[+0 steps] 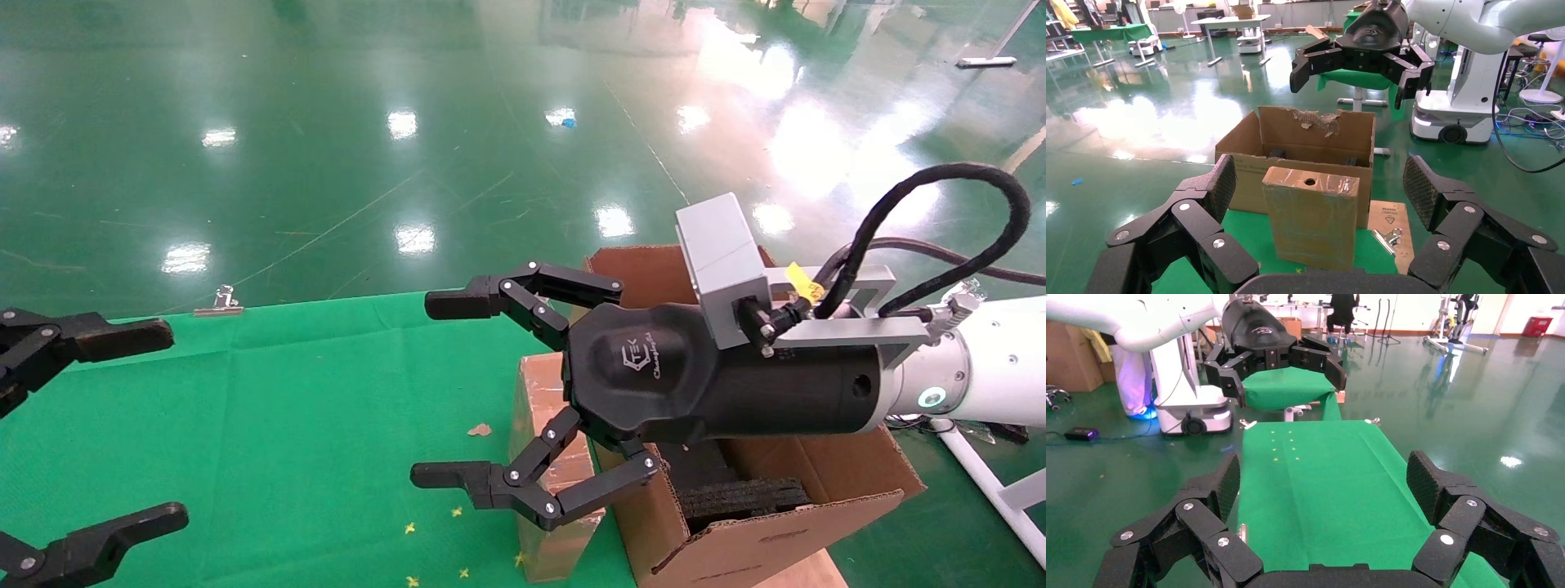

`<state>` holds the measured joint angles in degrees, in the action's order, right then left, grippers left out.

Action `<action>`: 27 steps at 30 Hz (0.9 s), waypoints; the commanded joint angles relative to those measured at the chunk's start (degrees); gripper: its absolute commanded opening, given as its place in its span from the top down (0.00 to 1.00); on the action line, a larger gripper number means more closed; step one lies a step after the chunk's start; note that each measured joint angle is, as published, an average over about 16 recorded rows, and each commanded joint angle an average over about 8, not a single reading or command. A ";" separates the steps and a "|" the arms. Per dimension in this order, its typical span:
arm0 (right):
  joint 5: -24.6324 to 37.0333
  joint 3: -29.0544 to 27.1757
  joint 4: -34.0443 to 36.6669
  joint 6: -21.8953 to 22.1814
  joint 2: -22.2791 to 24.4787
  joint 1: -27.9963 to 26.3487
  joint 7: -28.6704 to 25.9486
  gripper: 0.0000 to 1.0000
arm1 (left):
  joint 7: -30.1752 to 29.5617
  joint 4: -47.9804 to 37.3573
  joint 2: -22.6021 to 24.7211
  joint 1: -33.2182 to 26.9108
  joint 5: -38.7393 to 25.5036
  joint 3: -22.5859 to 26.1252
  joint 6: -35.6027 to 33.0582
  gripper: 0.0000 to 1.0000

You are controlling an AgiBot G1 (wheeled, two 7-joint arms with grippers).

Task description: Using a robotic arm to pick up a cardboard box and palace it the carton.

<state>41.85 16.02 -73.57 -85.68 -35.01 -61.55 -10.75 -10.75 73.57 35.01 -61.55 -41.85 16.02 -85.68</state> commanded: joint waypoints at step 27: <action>25.93 13.68 -3.97 -1.44 -6.57 -13.40 -7.72 0.00 | 0.05 -0.06 -0.01 -0.04 0.04 0.08 -0.01 0.00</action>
<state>66.83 29.77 -77.21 -87.06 -41.81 -74.84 -18.42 -10.70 73.51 35.00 -61.59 -41.81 16.09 -85.69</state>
